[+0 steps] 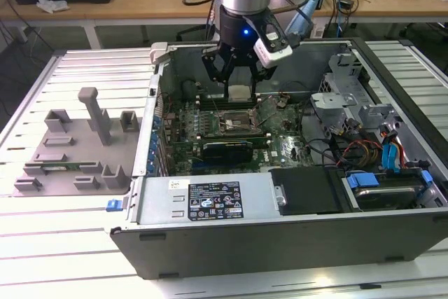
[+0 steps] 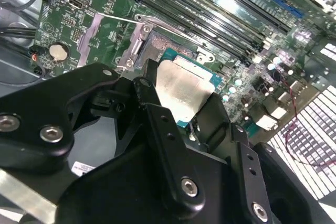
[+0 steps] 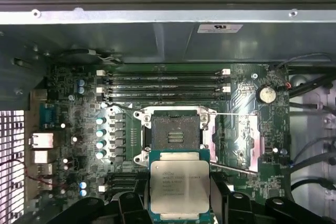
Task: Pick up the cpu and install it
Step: 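Pick up the cpu and move it towards the insertion slot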
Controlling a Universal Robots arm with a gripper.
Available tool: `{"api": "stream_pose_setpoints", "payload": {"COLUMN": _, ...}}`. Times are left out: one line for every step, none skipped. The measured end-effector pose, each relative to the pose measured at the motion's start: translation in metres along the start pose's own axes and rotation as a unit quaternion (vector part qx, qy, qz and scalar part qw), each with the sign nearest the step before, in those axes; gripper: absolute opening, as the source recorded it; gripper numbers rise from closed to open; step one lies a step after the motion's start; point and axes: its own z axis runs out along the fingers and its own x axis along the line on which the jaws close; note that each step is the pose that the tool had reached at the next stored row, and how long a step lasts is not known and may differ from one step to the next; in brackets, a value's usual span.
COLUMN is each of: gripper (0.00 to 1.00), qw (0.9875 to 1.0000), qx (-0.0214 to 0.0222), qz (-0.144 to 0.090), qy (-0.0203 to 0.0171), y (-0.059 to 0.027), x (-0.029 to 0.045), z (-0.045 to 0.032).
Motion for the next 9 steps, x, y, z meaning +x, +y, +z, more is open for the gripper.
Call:
{"api": "stream_pose_setpoints", "payload": {"gripper": 0.55, "qw": 1.0, "qx": 0.0, "qz": -0.002, "qy": 0.0001, "y": 0.0002, "x": -0.0003, "z": 0.0022}}
{"api": "stream_pose_setpoints", "payload": {"gripper": 0.55, "qw": 1.0, "qx": 0.0, "qz": -0.003, "qy": 0.0001, "y": 0.0003, "x": -0.0005, "z": 0.004}}
{"api": "stream_pose_setpoints", "payload": {"gripper": 0.55, "qw": 1.0, "qx": 0.0, "qz": -0.004, "qy": 0.0001, "y": 0.0004, "x": -0.0008, "z": 0.0067}}
{"api": "stream_pose_setpoints", "payload": {"gripper": 0.55, "qw": 1.0, "qx": 0.0, "qz": -0.005, "qy": 0.0002, "y": 0.0004, "x": -0.0009, "z": 0.0085}}
{"api": "stream_pose_setpoints", "payload": {"gripper": 0.55, "qw": 1.0, "qx": 0.0, "qz": -0.007, "qy": 0.0003, "y": 0.0004, "x": -0.0009, "z": 0.0113}}
{"api": "stream_pose_setpoints", "payload": {"gripper": 0.55, "qw": 1.0, "qx": 0.0, "qz": -0.007, "qy": 0.0003, "y": 0.0004, "x": -0.001, "z": 0.0133}}
{"api": "stream_pose_setpoints", "payload": {"gripper": 0.55, "qw": 1.0, "qx": -0.0001, "qz": -0.008, "qy": 0.0003, "y": 0.0005, "x": -0.0011, "z": 0.0152}}
{"api": "stream_pose_setpoints", "payload": {"gripper": 0.55, "qw": 1.0, "qx": 0.0, "qz": -0.009, "qy": 0.0003, "y": 0.0005, "x": -0.0011, "z": 0.017}}
{"api": "stream_pose_setpoints", "payload": {"gripper": 0.55, "qw": 1.0, "qx": 0.0, "qz": -0.01, "qy": 0.0004, "y": 0.0004, "x": -0.0012, "z": 0.0191}}
